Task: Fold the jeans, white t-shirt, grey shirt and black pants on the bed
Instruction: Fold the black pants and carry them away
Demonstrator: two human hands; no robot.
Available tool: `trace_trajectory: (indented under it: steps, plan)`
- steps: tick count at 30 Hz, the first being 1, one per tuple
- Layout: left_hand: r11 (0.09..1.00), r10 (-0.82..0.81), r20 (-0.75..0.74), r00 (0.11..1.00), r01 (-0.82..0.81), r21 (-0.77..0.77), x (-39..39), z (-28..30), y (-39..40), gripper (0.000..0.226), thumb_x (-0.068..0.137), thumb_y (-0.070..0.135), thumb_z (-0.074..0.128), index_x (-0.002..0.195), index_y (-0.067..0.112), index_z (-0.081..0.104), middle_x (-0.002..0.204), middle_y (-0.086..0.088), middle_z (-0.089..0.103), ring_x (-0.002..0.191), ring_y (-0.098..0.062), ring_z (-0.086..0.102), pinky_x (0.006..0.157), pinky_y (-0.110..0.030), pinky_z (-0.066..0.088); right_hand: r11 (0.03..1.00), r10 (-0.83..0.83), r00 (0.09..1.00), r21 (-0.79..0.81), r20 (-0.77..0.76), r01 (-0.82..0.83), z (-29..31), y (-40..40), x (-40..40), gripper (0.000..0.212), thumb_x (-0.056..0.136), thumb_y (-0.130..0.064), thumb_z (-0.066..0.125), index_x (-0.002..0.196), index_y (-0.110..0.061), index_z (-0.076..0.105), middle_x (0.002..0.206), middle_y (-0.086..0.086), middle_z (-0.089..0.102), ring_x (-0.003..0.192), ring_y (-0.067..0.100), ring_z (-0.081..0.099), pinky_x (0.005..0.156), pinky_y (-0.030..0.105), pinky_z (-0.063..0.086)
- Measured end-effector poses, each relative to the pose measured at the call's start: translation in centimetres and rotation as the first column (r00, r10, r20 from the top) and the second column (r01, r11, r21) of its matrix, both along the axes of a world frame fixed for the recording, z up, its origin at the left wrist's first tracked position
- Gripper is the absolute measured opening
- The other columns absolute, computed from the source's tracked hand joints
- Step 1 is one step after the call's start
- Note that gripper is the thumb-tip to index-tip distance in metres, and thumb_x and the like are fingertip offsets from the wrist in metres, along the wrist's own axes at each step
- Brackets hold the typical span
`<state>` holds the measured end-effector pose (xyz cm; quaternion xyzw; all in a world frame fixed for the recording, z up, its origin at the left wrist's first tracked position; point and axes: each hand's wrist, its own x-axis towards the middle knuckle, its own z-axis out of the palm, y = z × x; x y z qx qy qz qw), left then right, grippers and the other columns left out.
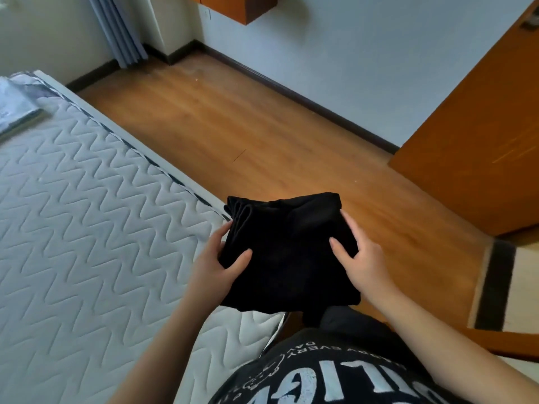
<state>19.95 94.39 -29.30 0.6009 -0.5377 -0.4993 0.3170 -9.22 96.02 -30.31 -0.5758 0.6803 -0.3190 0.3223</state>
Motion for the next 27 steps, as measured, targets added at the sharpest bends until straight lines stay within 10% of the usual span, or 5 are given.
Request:
trace_trajectory:
  steps: [5, 10, 14, 19, 27]
  plan:
    - [1.0, 0.028, 0.04, 0.999, -0.028, -0.002, -6.5, -1.1, -6.4, 0.057, 0.085, 0.036, 0.073, 0.132, 0.052, 0.044, 0.103, 0.014, 0.071, 0.094, 0.0, 0.068, 0.078, -0.023, 0.059, 0.999, 0.033, 0.999, 0.016, 0.015, -0.033, -1.7, -7.8, -6.1, 0.06, 0.088, -0.061, 0.05, 0.143, -0.063, 0.024, 0.114, -0.051, 0.049, 0.09, 0.001, 0.065, 0.074, 0.023, 0.058]
    - [0.994, 0.095, 0.026, 0.995, -0.096, 0.05, -15.0, -2.0, -14.5, 0.059, 0.086, 0.032, 0.074, 0.136, 0.044, 0.045, 0.109, 0.008, 0.071, 0.103, -0.012, 0.068, 0.092, -0.043, 0.055, 0.999, 0.045, 0.999, 0.016, 0.022, -0.045, -2.8, -16.6, -14.0, 0.059, 0.088, -0.06, 0.048, 0.143, -0.06, 0.026, 0.107, -0.028, 0.063, 0.059, 0.006, 0.063, 0.051, 0.024, 0.052]
    - [0.987, 0.138, 0.063, 0.988, -0.142, 0.072, -21.9, -0.3, -20.2, 0.062, 0.076, 0.05, 0.072, 0.133, 0.052, 0.046, 0.105, 0.012, 0.072, 0.099, -0.008, 0.069, 0.087, -0.041, 0.057, 0.993, 0.057, 0.997, 0.102, 0.051, -0.062, -2.0, -22.3, -21.6, 0.059, 0.093, -0.05, 0.052, 0.145, -0.057, 0.026, 0.111, -0.025, 0.062, 0.085, 0.015, 0.069, 0.07, 0.037, 0.06]
    - [0.98, 0.194, 0.04, 0.98, -0.195, 0.026, -28.6, 1.4, -26.5, 0.059, 0.075, 0.054, 0.069, 0.129, 0.056, 0.048, 0.104, 0.018, 0.071, 0.098, -0.002, 0.068, 0.082, -0.03, 0.058, 0.995, 0.07, 0.994, 0.067, 0.08, -0.076, -0.1, -29.1, -28.5, 0.059, 0.087, -0.061, 0.049, 0.14, -0.064, 0.024, 0.134, -0.038, 0.04, 0.105, -0.032, 0.041, 0.08, -0.006, 0.037]
    - [0.954, 0.299, -0.082, 0.951, -0.295, 0.054, -31.4, 2.0, -32.6, 0.055, 0.077, 0.053, 0.069, 0.128, 0.055, 0.05, 0.111, 0.013, 0.071, 0.101, -0.009, 0.069, 0.083, -0.041, 0.059, 0.996, 0.053, 0.992, 0.06, 0.119, -0.06, 1.4, -37.1, -31.1, 0.059, 0.091, -0.054, 0.052, 0.146, -0.047, 0.033, 0.144, -0.023, 0.046, 0.127, 0.001, 0.048, 0.106, 0.03, 0.045]
